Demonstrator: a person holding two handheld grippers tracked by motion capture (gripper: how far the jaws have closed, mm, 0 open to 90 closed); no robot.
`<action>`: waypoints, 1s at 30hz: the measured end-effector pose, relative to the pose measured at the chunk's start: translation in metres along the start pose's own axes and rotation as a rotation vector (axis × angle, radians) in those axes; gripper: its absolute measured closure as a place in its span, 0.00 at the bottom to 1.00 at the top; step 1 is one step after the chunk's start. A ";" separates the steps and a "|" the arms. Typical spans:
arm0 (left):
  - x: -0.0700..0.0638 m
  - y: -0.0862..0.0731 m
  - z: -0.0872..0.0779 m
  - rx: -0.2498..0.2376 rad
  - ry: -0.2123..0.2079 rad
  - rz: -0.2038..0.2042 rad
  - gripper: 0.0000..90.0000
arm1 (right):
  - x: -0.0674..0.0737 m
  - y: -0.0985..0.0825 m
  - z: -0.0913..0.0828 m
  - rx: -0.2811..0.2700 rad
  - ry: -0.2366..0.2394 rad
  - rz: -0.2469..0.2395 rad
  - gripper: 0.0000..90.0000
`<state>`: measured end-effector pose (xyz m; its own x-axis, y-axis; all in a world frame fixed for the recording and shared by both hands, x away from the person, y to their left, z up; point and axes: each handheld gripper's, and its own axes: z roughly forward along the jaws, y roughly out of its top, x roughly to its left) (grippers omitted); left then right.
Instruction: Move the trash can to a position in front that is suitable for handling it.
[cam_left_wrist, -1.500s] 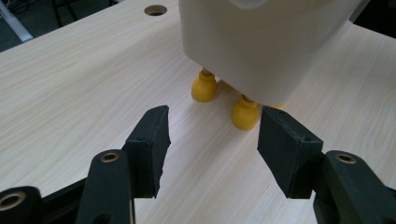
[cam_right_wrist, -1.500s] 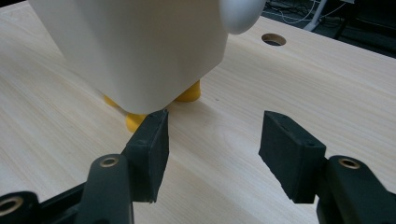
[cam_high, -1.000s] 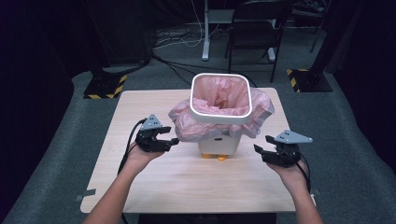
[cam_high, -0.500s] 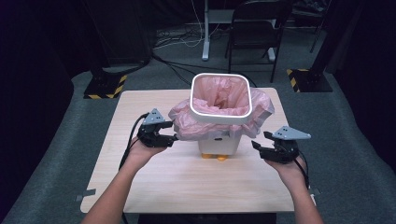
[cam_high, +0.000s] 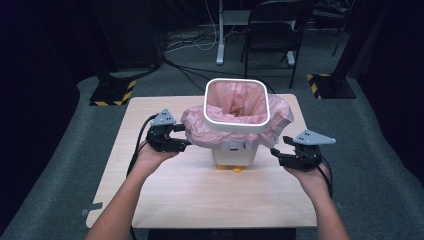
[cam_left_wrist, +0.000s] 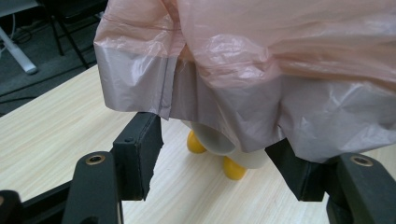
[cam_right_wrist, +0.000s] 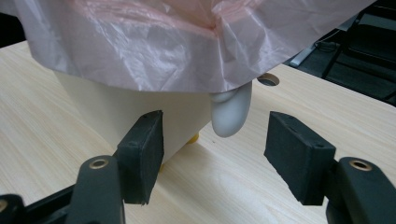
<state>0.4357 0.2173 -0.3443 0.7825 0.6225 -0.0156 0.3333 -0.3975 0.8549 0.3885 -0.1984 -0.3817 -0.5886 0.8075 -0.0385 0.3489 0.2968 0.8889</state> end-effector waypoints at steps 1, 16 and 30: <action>0.000 0.000 0.001 0.001 0.002 -0.003 0.40 | 0.000 0.000 0.000 0.001 0.002 -0.001 0.40; -0.001 -0.002 0.024 0.034 -0.011 -0.013 0.41 | -0.003 0.009 0.015 0.029 -0.007 -0.023 0.39; 0.007 -0.006 0.040 0.037 -0.025 -0.033 0.58 | -0.004 0.021 0.033 0.038 0.006 -0.027 0.54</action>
<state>0.4600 0.1974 -0.3705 0.7835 0.6187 -0.0572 0.3781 -0.4018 0.8340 0.4222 -0.1782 -0.3779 -0.6029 0.7956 -0.0594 0.3605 0.3380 0.8694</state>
